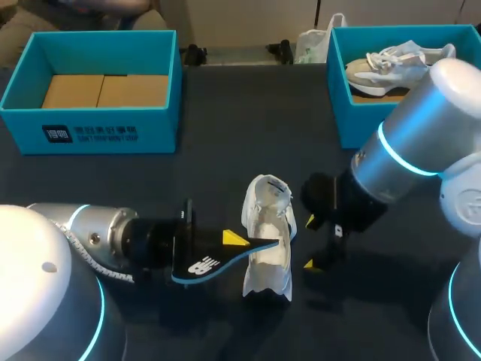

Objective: Take the shoe out of the shoebox, open the shoe tongue, remove and reinsert the insole, then place the shoe into the shoebox

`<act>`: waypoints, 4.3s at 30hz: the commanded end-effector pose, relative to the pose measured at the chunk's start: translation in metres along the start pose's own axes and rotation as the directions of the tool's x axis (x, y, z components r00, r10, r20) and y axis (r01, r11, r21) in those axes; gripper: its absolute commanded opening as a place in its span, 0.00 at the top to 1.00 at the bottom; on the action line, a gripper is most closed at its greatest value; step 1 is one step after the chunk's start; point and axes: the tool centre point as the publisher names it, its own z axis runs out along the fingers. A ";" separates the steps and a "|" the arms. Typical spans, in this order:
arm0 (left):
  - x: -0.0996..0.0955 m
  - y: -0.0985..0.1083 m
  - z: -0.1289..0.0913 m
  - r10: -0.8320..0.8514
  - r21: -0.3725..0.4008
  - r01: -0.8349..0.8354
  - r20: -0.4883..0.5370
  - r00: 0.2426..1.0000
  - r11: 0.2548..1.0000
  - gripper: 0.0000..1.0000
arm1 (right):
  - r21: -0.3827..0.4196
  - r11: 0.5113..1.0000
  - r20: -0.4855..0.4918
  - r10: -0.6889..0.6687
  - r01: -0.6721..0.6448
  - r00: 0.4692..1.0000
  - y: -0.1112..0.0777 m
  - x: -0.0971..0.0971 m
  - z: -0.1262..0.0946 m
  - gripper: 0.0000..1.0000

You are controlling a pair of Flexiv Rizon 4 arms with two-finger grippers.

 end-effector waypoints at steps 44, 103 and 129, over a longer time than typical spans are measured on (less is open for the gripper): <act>0.010 0.049 0.008 -0.107 0.013 0.107 -0.016 0.994 0.994 1.00 | 0.031 0.998 0.025 -0.063 0.062 0.998 0.006 -0.006 0.031 0.00; 0.007 0.120 0.000 -0.135 -0.088 0.133 -0.025 0.990 0.987 1.00 | 0.031 0.998 0.025 -0.063 0.062 0.998 0.006 -0.006 0.031 0.00; 0.013 0.166 -0.003 -0.059 -0.259 0.047 -0.037 0.998 0.965 1.00 | 0.031 0.998 0.025 -0.063 0.062 0.998 0.006 -0.006 0.031 0.00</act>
